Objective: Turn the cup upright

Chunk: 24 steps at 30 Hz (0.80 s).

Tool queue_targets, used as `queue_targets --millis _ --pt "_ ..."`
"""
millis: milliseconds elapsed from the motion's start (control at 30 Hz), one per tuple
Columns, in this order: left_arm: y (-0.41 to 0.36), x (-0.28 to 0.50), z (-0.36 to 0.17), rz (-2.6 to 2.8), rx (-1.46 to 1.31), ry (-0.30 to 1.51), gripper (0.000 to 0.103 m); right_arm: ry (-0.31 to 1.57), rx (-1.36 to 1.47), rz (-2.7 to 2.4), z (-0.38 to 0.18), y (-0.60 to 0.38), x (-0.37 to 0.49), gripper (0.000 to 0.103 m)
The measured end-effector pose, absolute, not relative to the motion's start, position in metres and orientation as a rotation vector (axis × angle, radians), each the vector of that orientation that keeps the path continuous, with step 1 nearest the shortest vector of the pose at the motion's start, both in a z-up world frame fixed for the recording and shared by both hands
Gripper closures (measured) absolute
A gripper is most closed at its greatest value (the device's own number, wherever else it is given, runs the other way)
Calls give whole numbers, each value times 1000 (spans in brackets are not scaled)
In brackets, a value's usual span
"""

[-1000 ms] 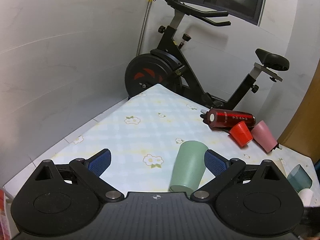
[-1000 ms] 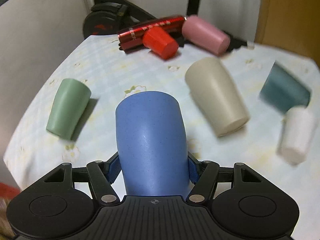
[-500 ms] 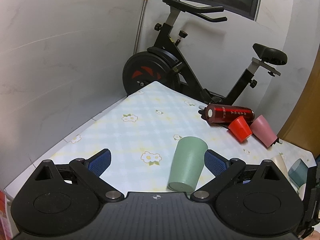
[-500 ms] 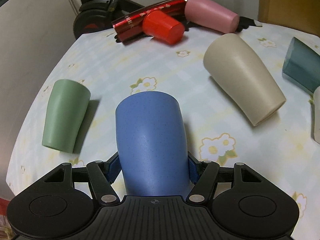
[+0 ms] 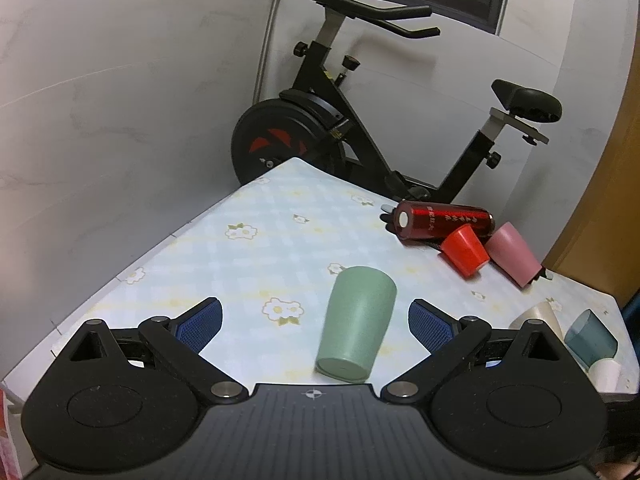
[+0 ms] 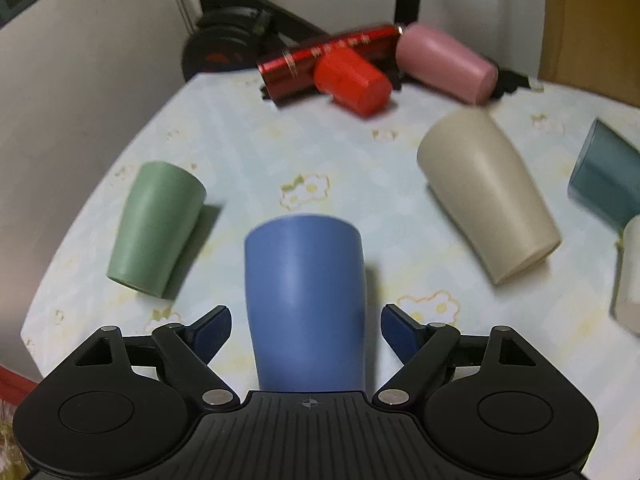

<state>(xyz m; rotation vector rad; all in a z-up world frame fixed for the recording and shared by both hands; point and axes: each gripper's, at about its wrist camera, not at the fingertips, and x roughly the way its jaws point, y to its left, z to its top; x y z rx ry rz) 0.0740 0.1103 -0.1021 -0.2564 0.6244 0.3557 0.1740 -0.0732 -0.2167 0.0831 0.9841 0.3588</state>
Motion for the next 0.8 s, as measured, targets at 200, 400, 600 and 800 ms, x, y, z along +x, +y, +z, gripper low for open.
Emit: queue_targets --millis 200,400,600,800 --pt "104 79 -106 331 -264 648 2 882 39 406 -192 -94 160 24" --pt "90 88 -109 281 -260 672 3 808 70 378 -172 -135 150 23" --pt "64 109 -113 180 -255 710 3 742 112 295 -154 -185 137 15" --pt "28 138 -128 60 -217 755 3 660 101 156 -143 -232 116 9"
